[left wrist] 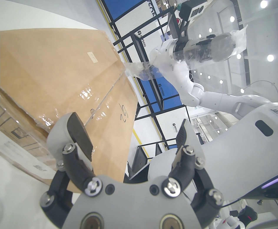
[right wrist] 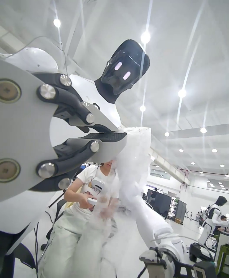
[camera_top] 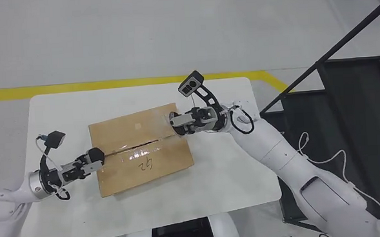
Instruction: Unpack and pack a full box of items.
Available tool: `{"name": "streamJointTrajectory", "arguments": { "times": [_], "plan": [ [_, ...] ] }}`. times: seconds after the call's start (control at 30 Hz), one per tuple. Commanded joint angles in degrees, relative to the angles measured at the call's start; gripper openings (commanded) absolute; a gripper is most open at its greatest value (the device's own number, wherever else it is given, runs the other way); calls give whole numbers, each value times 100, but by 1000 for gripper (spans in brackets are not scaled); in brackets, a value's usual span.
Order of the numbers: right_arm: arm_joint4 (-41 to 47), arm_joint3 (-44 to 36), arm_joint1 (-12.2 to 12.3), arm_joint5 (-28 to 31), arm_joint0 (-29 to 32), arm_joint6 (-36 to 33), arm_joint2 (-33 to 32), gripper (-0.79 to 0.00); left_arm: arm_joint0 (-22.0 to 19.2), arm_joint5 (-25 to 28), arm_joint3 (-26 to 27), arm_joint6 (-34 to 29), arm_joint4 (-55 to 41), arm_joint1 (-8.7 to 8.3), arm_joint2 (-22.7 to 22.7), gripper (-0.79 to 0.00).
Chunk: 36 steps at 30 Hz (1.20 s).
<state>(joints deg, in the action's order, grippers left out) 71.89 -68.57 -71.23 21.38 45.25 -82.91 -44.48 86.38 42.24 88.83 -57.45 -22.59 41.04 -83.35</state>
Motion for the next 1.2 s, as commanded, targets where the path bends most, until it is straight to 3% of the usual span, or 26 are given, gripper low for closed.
{"name": "streamJointTrajectory", "arguments": {
  "times": [0.0, 0.33, 0.67, 1.17],
  "plan": [
    [40, 178, -105, 36, -98, 36, 111, -785, 7, 1, -9, -15, -27, 0, -28, 0],
    [-291, 422, -449, 158, -198, 158, 138, -785, -4, -191, -40, -178, -84, 20, 25, 0],
    [-642, 138, -477, 70, 132, 70, -505, -785, -137, -211, -160, 106, -464, 108, 165, 0],
    [-820, 86, -613, -13, 374, -13, -976, -785, -158, -842, -250, -27, -769, 140, 9, 0]
  ]
}}
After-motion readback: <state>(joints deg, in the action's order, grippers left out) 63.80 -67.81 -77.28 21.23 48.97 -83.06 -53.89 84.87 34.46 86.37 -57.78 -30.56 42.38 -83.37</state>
